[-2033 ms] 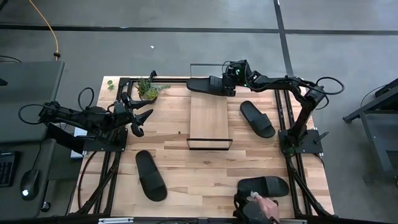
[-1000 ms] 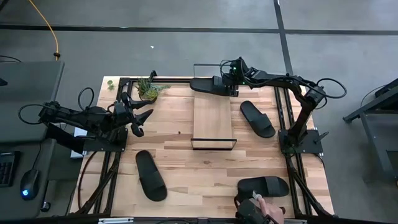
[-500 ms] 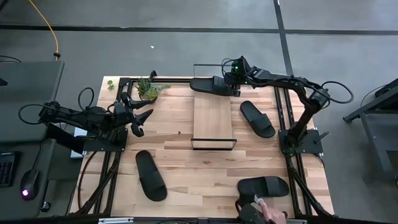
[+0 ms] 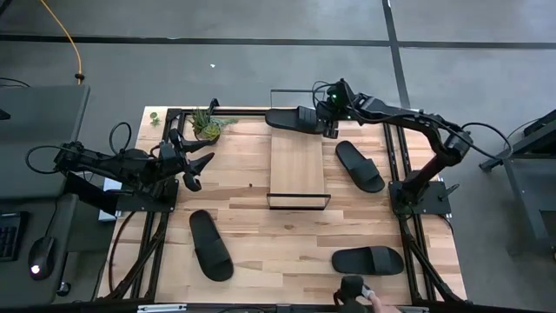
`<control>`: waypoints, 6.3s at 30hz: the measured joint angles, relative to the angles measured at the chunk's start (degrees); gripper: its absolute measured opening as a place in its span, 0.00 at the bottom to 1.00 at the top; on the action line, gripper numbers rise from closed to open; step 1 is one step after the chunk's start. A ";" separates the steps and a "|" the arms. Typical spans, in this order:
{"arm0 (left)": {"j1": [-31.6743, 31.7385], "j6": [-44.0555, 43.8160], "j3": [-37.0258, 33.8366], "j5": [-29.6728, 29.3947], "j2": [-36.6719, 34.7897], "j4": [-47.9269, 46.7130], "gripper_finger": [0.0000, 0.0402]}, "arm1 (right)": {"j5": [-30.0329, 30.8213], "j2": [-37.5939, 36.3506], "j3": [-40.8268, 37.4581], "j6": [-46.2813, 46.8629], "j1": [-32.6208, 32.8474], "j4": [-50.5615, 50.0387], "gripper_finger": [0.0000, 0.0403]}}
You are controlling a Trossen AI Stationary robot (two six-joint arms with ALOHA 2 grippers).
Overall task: Pick and place slides into the shelf
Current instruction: Put the top right black slide on the shelf
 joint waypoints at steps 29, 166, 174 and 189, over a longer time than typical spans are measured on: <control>-0.02 -7.71 8.13 6.06 0.01 -19.74 0.46 | -0.09 -11.36 0.00 22.44 11.24 -24.06 0.43; -0.03 -11.67 11.43 14.45 1.63 -27.90 0.46 | 35.99 -0.90 -31.36 105.72 73.18 -42.89 0.33; -0.02 -11.67 11.43 14.45 1.63 -27.91 0.46 | 38.35 -0.90 -30.38 104.80 72.66 -43.63 0.32; -0.05 -11.65 11.43 14.45 1.63 -27.87 0.46 | 43.69 -0.89 -30.40 96.67 65.97 -37.75 0.32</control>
